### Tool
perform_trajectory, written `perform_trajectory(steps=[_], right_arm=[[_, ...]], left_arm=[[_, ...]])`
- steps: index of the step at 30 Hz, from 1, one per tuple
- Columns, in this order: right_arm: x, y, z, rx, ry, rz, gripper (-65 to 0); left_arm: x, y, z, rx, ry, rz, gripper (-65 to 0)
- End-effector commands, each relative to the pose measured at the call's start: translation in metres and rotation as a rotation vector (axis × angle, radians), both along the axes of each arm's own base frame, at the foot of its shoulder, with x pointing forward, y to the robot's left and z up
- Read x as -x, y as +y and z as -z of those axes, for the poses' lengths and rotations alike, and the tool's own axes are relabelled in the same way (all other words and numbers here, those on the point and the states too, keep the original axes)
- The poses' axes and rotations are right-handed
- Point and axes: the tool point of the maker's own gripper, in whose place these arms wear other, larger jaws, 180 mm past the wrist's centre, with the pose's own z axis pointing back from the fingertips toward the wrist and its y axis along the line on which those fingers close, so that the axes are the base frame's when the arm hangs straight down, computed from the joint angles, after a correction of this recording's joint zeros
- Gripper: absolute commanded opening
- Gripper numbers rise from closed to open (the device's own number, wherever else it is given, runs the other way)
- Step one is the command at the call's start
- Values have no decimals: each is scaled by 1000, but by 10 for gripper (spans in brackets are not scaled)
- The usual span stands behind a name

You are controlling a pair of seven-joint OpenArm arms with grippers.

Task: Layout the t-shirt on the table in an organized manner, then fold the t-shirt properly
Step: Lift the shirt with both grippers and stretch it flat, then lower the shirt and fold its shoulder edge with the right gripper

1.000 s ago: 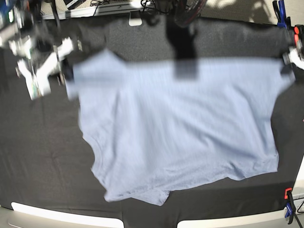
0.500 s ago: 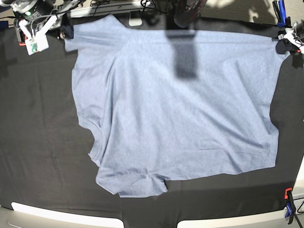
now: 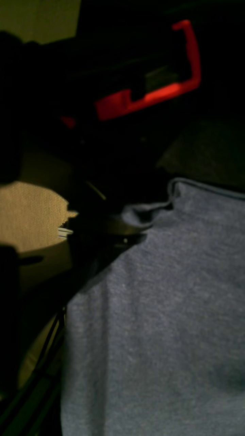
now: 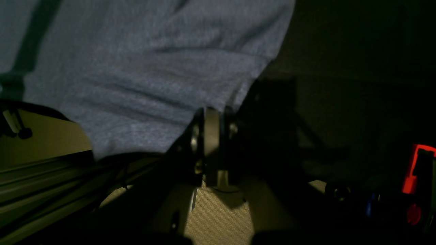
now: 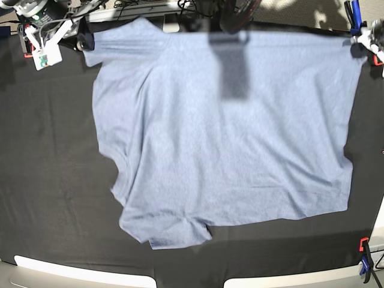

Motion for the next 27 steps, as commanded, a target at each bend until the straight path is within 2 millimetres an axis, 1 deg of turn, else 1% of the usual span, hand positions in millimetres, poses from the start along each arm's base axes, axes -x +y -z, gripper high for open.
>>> perform_trajectory(steps=[1,5,10,14,16,18,20,22,24,27], right_arm=[[-1,-4,-5,30,-16,-1,-650],[-2,-2,-7,13,-24,-4,-650],[-3,-1,-7,8,-26,-5,-650],[-3,-1,-7,8,-26,-5,-650],[-3,-1,-7,8,-26,-5,-650],[-3,-1,-7,8,-26,-5,-650],[-3,-1,-7,8,-28,-5,-650],[-7,-1,-9,7,-44,-6,-650],[-16,-1,-14,5,-86,-6,-650],[-33,0,-23,5,-148,-10,-650]], left_arm=[[1,14,-7,-50,2,-1,-650],[5,13,-5,-47,24,3,-650],[18,12,0,-42,72,-1,-650],[30,18,3,-52,112,-60,-650],[37,19,5,-53,128,-62,-650],[37,19,5,-54,125,-62,-650],[29,19,1,-61,89,-63,-650],[15,18,-9,-77,28,-54,-650],[-2,16,-22,-96,-46,-35,-650],[-32,14,-41,-117,-146,-37,-650]])
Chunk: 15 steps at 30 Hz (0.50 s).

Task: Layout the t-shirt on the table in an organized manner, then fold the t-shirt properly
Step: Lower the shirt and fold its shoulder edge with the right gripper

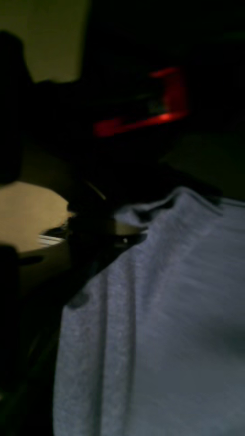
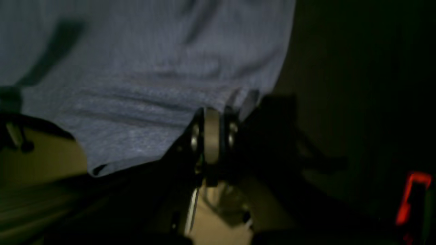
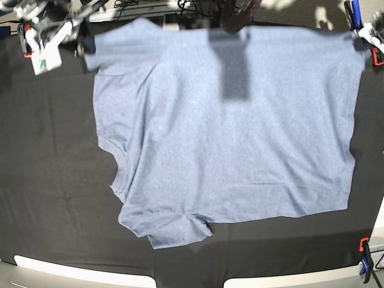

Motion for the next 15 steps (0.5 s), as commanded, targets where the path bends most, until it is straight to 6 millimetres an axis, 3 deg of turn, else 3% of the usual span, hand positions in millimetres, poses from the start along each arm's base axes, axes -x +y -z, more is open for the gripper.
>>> perform_trajectory(steps=[1,7,15], right_arm=[[-10,-3,-11,22,-55,-1,-650],[-40,17,-21,-18,-148,-55,-650],[-81,56,6,-83,-147,-158,-650]], left_arm=[[-18,12,-16,-43,-59,-13,-650],[-54,16,-29,-35,-159,-38,-650],[-80,22,-29,9,-248,-109,-650]])
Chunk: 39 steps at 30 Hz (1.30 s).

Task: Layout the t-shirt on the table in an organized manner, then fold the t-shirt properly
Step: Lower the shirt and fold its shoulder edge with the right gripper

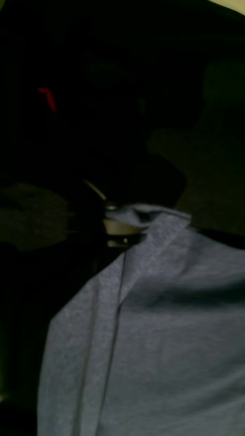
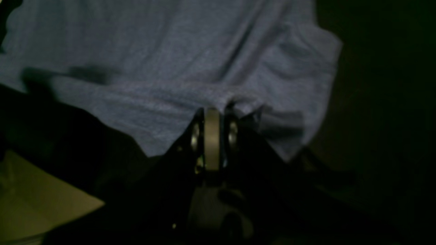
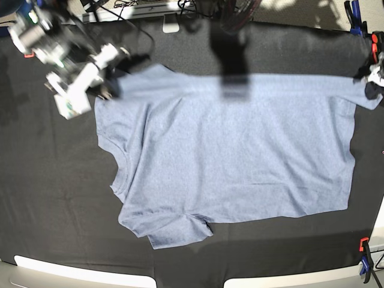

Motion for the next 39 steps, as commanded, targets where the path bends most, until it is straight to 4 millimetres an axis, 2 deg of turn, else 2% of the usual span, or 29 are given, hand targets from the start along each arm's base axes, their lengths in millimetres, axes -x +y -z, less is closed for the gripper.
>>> perform_trajectory(steps=[1,8,15,23,30,36,39], right_arm=[[-10,4,-8,-8,-46,-12,-650],[-48,12,6,-26,-62,-24,-650],[-82,27,21,-81,-41,-68,-650],[-114,47,32,-6,-43,-145,-650],[-139,30,28,69,-56,-80,-650],[-141,20,27,96,-55,-69,-650],[-142,6,28,117,-49,-17,-650]], left_arm=[[-11,7,-13,-16,-56,-11,-650],[-29,-10,-2,66,-121,-4,-650],[-51,-6,0,110,-182,-32,-650],[-80,-3,2,174,-225,-63,-650],[-96,3,-3,142,-255,-76,-650],[-96,3,-3,142,-254,-76,-650],[-96,3,-3,142,-254,-76,-650]])
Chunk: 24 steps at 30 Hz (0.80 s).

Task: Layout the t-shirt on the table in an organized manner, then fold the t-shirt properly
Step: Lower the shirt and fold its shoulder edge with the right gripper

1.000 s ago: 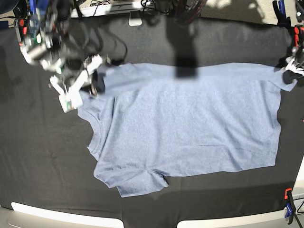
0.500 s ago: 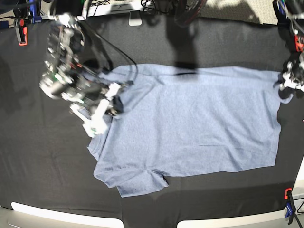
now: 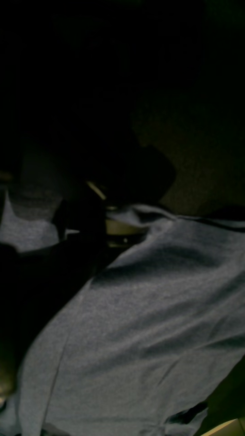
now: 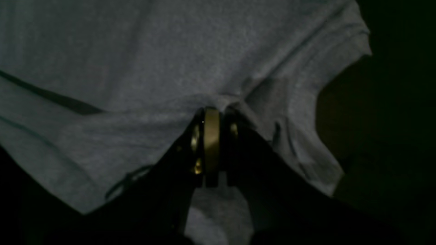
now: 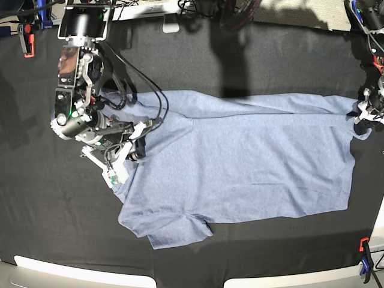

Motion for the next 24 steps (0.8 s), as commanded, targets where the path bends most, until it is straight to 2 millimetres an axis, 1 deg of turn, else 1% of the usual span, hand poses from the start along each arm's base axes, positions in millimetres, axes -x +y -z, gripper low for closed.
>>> perform_trajectory(steps=[1,4,6,8,11,13,15,19,21,22,23,24], right_arm=[[-11,-10,-16,1,-58,27,-650],[-12,-21,-19,-20,-66,63,-650],[-12,-21,-20,-32,-70,64,-650],[-12,-19,-20,-35,-70,60,-650],[-11,-19,-18,-26,-62,58,-650],[-11,-24,-16,3,-57,67,-650],[-10,-25,-16,5,-56,66,-650],[-10,-24,-16,0,-53,65,-650],[-7,-26,-13,5,-30,62,-650],[-5,-26,-12,3,-13,58,-650],[-3,-27,-11,2,0,55,-607],[-2,-30,-11,8,7,54,-548]], left_arm=[[-9,10,-19,-25,-59,-7,-650],[-11,6,-23,-17,-82,13,-650],[-12,0,-27,-19,-106,53,-650],[-12,0,-27,-19,-107,54,-650],[-11,-1,-25,-17,-95,61,-650],[-9,-3,-21,-12,-71,73,-650],[-7,-5,-18,-8,-50,84,-648],[-1,-10,-10,-4,8,124,-472],[2,-12,-13,-26,16,185,-395],[2,-11,-16,-40,13,211,-367],[3,-8,-19,-51,12,228,-348],[4,-4,-23,-60,17,237,-338]])
